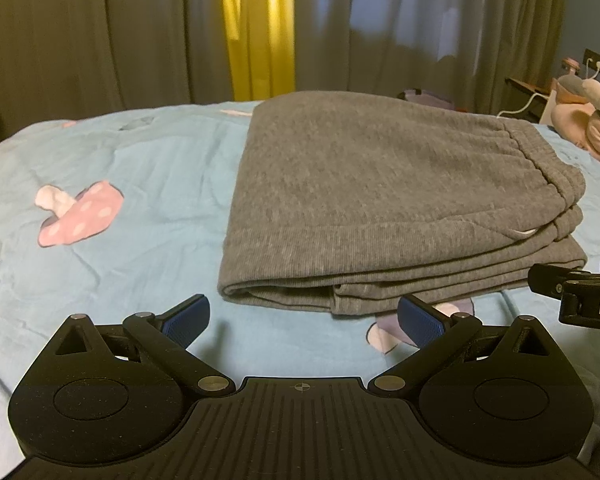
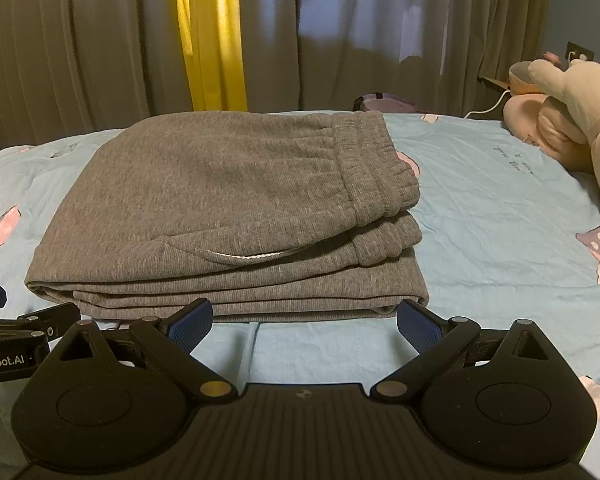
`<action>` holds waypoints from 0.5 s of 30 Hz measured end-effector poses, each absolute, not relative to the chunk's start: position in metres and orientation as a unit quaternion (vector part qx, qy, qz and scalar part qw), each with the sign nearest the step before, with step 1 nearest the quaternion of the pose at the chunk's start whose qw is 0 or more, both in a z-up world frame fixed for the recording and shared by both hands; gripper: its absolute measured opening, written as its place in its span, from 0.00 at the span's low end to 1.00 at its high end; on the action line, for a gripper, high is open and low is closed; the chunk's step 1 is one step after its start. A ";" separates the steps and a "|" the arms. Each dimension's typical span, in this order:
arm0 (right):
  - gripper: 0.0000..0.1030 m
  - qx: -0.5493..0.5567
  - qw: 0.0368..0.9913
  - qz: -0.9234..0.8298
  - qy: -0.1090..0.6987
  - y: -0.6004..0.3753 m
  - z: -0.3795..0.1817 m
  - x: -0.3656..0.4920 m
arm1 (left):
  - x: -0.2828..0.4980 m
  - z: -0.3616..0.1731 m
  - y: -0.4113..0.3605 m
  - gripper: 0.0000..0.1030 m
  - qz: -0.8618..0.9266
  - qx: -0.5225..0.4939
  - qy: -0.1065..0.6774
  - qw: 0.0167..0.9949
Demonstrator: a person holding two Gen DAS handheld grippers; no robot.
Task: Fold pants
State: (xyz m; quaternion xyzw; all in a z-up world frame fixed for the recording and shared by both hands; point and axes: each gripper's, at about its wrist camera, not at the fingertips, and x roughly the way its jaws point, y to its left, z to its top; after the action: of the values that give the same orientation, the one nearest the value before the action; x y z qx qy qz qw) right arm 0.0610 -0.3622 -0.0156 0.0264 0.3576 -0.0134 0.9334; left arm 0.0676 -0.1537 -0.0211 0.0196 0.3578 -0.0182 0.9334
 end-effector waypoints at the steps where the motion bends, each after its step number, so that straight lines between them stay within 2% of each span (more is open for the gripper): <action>1: 0.96 0.027 0.933 -0.013 0.358 -0.362 -0.016 0.061 | 0.068 -0.021 -0.154 1.00 -0.017 0.020 0.358 0.933; 15: 0.96 0.028 0.933 -0.015 0.358 -0.362 -0.016 0.061 | 0.066 -0.021 -0.154 1.00 -0.016 0.017 0.361 0.932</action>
State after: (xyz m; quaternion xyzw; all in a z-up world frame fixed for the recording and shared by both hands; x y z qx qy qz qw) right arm 0.0615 -0.3625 -0.0158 0.0277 0.3583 -0.0146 0.9331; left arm 0.0664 -0.1537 -0.0215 0.0170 0.3610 -0.0163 0.9323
